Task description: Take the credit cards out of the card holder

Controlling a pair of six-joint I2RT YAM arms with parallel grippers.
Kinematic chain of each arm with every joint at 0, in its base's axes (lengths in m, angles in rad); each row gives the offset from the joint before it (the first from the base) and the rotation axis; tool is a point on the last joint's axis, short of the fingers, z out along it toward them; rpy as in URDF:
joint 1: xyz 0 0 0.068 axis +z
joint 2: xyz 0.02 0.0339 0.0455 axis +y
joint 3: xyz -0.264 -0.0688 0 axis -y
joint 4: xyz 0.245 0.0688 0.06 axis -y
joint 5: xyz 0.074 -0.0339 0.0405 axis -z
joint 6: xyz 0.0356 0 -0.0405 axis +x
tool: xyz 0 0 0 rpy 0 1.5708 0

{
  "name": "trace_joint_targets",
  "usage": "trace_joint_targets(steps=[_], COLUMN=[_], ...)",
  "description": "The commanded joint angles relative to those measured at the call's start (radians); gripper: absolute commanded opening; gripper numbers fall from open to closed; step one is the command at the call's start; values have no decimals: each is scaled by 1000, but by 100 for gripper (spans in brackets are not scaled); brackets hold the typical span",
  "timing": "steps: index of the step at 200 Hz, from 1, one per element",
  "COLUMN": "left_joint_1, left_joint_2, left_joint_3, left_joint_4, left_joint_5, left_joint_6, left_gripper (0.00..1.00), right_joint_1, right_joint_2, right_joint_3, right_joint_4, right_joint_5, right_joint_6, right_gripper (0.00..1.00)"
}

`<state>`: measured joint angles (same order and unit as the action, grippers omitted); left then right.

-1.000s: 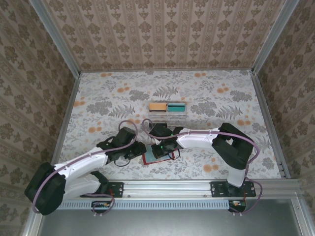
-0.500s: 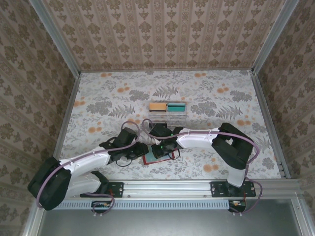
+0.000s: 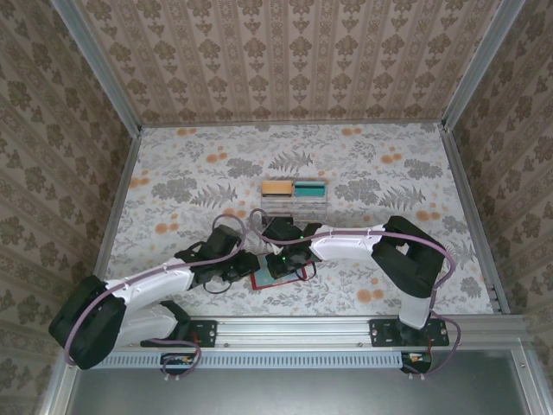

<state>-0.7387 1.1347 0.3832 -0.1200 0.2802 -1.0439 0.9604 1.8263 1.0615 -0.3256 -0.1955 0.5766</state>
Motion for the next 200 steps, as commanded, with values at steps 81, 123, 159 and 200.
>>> trace_joint_targets(steps=[81,123,159,200], left_joint_1=[-17,-30,-38,-49], left_joint_2=[60,48,14,4], left_joint_3=[8,25,44,74], left_joint_4=[70,97,86,85], left_joint_5=[35,50,43,48], left_joint_6=[3,18,26,33], left_gripper=[26,26,26,25], right_joint_1=[6,6,6,-4], right_joint_2=[33,35,35,-30], right_joint_3=[14,16,16,-9], right_joint_4=[-50,-53,-50,-21], right_joint_5=[8,7,8,37], right_joint_6=[4,2,3,16], right_gripper=[10,11,12,21])
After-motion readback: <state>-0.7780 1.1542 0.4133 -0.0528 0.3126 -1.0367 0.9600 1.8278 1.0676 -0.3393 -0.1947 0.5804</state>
